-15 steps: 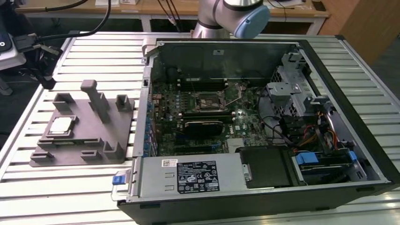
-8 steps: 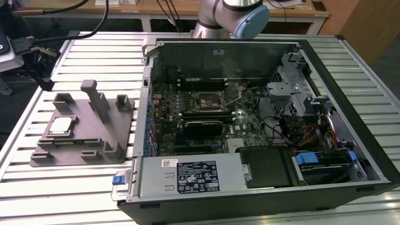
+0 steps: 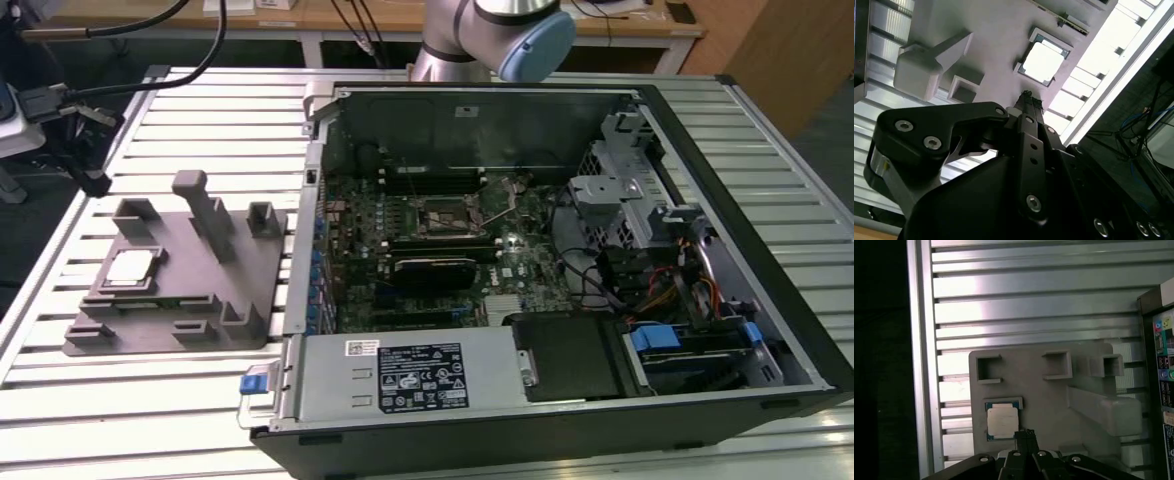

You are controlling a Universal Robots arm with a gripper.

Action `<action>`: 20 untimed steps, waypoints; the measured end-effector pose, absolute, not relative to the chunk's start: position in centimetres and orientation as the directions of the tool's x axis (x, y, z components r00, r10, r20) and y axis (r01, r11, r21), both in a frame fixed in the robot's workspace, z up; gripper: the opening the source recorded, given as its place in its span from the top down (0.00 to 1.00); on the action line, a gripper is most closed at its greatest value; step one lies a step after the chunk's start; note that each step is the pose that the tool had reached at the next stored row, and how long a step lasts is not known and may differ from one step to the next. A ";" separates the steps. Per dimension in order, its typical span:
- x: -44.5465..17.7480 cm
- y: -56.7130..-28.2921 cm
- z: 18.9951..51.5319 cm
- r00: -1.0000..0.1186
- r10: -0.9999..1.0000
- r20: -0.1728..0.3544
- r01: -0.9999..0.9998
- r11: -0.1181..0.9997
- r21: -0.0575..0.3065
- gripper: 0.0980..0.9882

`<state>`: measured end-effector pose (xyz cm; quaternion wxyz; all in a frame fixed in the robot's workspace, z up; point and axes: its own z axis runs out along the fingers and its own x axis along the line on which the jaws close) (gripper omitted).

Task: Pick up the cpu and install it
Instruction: 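Reach for the cpu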

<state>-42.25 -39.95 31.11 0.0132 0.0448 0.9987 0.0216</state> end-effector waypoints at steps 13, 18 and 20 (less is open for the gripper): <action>-43.4 -39.9 30.2 -0.995 0.092 -0.025 0.090 0.995 0.044 0.99; -43.5 -39.9 29.6 -0.995 0.092 -0.024 0.091 0.995 0.044 0.99; -43.5 -39.9 29.4 -0.995 0.092 -0.024 0.091 0.995 0.044 0.99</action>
